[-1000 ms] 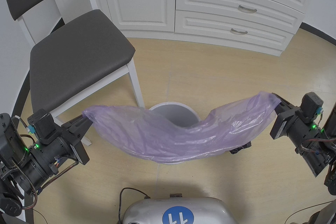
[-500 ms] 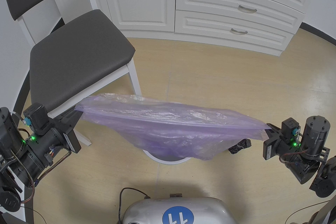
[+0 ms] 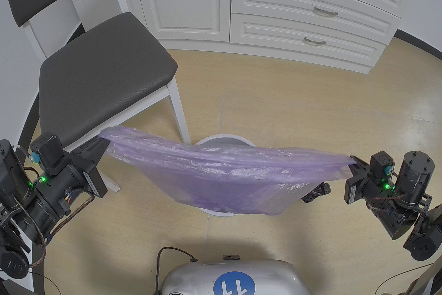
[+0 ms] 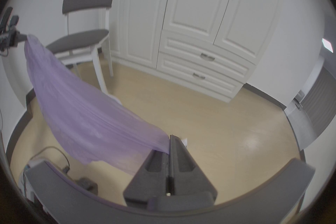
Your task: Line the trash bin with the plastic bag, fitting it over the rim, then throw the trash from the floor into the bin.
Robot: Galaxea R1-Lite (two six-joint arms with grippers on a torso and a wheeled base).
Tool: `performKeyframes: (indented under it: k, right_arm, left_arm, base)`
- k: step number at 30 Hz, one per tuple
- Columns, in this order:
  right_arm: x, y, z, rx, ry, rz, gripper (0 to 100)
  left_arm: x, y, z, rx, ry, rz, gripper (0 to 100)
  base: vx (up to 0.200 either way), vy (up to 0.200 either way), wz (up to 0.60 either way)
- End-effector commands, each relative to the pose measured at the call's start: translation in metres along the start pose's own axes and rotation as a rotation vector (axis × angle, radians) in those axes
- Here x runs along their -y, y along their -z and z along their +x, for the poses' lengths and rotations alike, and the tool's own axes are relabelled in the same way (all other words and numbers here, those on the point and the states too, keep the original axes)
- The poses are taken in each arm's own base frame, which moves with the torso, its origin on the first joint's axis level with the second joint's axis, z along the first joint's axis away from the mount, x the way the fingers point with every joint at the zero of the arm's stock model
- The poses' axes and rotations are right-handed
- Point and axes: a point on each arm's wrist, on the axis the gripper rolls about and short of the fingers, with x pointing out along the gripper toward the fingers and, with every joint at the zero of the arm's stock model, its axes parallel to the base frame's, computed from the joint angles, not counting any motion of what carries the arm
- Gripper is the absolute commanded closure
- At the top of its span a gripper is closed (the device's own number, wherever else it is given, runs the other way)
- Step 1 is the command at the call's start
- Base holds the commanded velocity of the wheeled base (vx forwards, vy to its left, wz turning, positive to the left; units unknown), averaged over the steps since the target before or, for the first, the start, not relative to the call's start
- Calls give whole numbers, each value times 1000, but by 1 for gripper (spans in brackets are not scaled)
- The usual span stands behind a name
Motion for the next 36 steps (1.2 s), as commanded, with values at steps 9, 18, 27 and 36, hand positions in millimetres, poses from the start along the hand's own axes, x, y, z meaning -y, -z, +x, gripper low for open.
performKeyframes:
  k: [9,18,27,36]
  right_arm:
    - [-46,-21,-44,259,-288,71,100]
    - [-68,-30,-61,280,-454,210,100]
    - [-72,-48,-54,327,-452,325,100]
    - [-78,-52,-24,300,-406,485,100]
  left_arm:
    - [45,-16,-12,216,249,-79,100]
    - [77,9,-1,136,376,-123,100]
    - [100,17,8,77,447,-229,100]
    - [95,7,27,117,398,-332,100]
  base:
    - [0,0,0]
    - [0,0,0]
    - [0,0,0]
    - [0,0,0]
